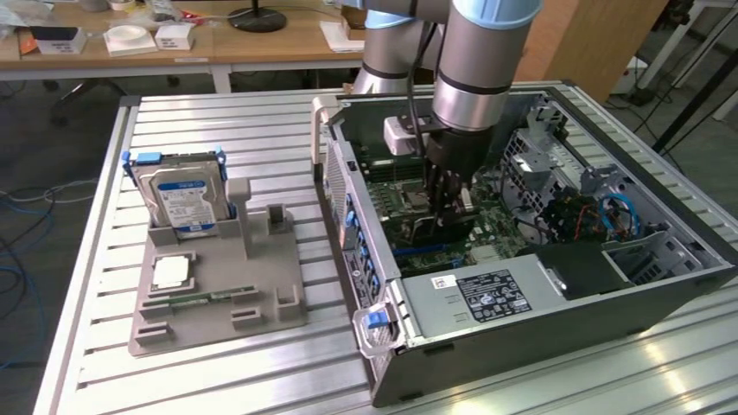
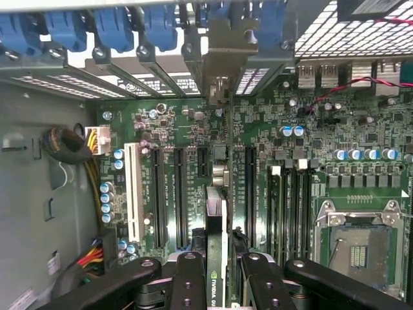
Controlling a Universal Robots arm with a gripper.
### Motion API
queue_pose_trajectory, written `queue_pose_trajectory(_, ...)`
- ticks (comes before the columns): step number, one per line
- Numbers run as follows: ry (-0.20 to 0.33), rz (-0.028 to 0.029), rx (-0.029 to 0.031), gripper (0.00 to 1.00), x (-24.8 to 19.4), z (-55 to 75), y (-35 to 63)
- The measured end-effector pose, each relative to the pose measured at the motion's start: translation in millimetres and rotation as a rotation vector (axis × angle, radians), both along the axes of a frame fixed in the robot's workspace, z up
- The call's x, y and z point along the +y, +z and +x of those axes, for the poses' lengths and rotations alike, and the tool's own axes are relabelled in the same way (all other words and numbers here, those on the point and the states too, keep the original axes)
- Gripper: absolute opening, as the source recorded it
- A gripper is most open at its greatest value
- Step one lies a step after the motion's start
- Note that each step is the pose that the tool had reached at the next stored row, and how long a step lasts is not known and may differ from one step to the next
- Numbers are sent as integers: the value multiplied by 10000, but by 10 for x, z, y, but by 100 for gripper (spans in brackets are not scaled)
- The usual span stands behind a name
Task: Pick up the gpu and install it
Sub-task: 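Insert the gpu into the slot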
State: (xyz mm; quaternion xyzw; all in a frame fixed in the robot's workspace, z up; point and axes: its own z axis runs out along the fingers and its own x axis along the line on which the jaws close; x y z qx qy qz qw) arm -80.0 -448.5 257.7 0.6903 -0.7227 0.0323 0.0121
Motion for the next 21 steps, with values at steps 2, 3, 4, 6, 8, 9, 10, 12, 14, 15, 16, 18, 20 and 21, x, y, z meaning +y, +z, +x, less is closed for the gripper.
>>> queue_pose_trajectory(2, -1, 1, -1, 26, 0, -1, -22)
queue_pose_trajectory(3, -1, 2, -1, 26, 0, -1, -27)
queue_pose_trajectory(4, -1, 3, -1, 26, 0, -2, -30)
queue_pose_trajectory(6, -1, 6, -1, 26, 0, -1, -42)
queue_pose_trajectory(8, -1, 7, -2, 26, 0, -1, -57)
queue_pose_trajectory(9, 0, 8, -1, 26, 0, -1, -63)
queue_pose_trajectory(10, -1, 11, 0, 26, 0, -1, -67)
queue_pose_trajectory(12, -2, 25, 2, 26, 0, -2, -67)
queue_pose_trajectory(14, 1, 58, -1, 26, 0, -2, -60)
queue_pose_trajectory(15, 22, 67, -2, 26, 0, -2, -60)
queue_pose_trajectory(16, 49, 72, -1, 26, 1, -1, -60)
queue_pose_trajectory(18, 129, 82, 1, 26, 4, 0, -58)
queue_pose_trajectory(20, 250, 86, 3, 26, 10, -1, -57)
queue_pose_trajectory(21, 333, 87, 3, 26, 12, -1, -58)
